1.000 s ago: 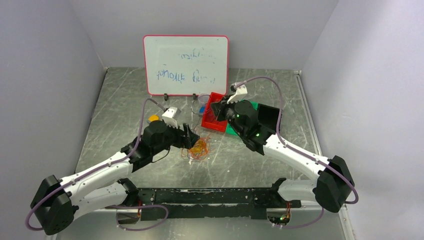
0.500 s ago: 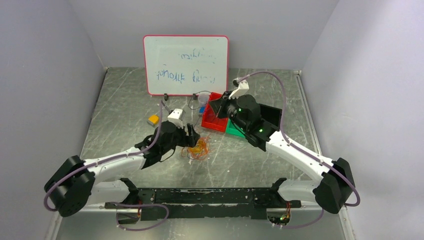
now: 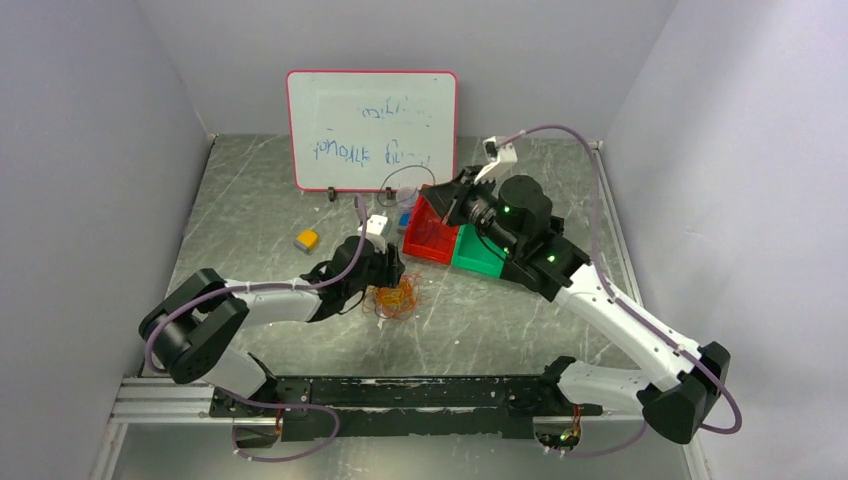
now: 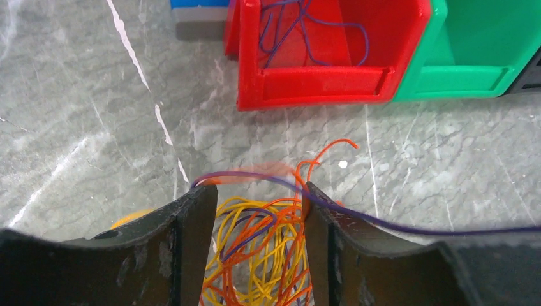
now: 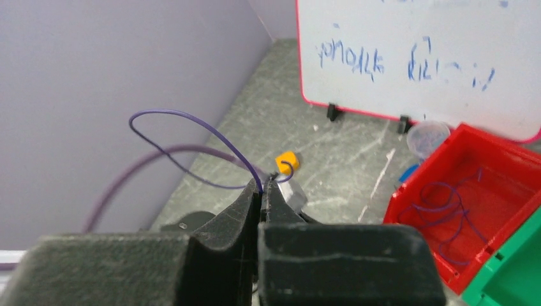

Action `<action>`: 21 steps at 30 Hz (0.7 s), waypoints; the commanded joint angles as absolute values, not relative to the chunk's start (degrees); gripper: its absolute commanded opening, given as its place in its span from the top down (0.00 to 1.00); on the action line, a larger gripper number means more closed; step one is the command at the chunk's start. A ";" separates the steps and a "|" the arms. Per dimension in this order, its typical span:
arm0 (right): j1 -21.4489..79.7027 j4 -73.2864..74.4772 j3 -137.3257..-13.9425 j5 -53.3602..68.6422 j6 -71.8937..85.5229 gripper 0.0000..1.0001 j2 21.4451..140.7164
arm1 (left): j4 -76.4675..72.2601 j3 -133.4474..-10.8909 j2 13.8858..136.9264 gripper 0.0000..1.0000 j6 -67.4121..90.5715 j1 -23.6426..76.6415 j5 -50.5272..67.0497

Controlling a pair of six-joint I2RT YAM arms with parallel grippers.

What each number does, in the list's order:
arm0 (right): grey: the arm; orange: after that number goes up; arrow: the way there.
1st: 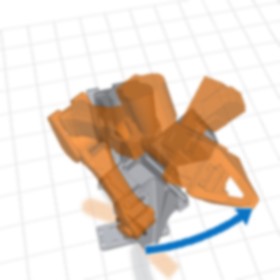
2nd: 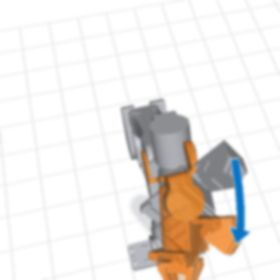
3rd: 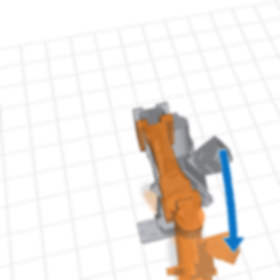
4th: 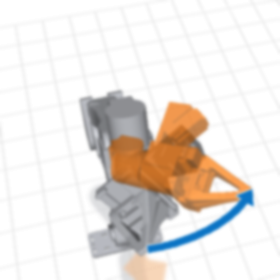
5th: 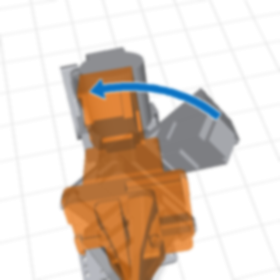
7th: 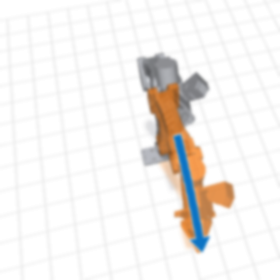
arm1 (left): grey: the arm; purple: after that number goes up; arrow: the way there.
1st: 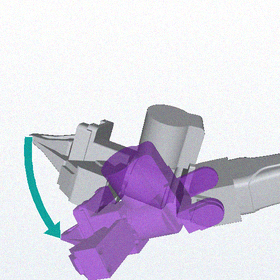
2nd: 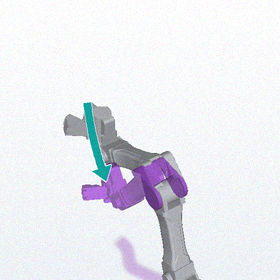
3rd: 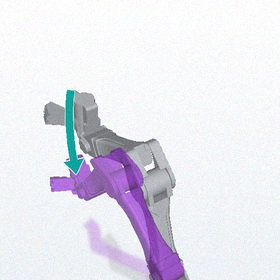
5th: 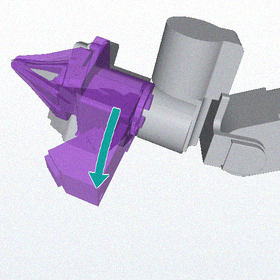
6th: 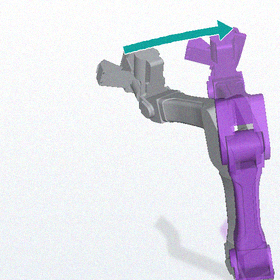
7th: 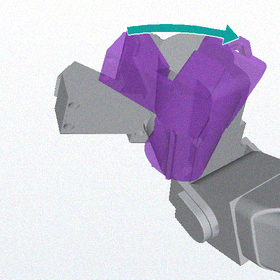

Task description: Untangle the cables

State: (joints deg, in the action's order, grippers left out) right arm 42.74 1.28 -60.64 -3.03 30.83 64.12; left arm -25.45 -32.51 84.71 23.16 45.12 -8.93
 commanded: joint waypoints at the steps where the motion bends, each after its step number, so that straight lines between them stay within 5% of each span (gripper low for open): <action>1: 42.46 5.38 -66.11 -2.81 29.36 1.00 61.58 | -30.39 -30.88 85.94 0.44 23.94 45.60 -9.29; 21: 42.45 8.51 -78.49 -19.31 15.47 1.00 56.12 | -31.87 -21.13 84.53 0.48 30.00 49.52 -11.50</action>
State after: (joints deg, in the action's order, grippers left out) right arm 42.70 9.37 -75.50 -15.00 20.78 57.17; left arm -31.31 -22.72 85.56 28.91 48.62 -9.69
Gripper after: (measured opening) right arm 0.017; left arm 0.526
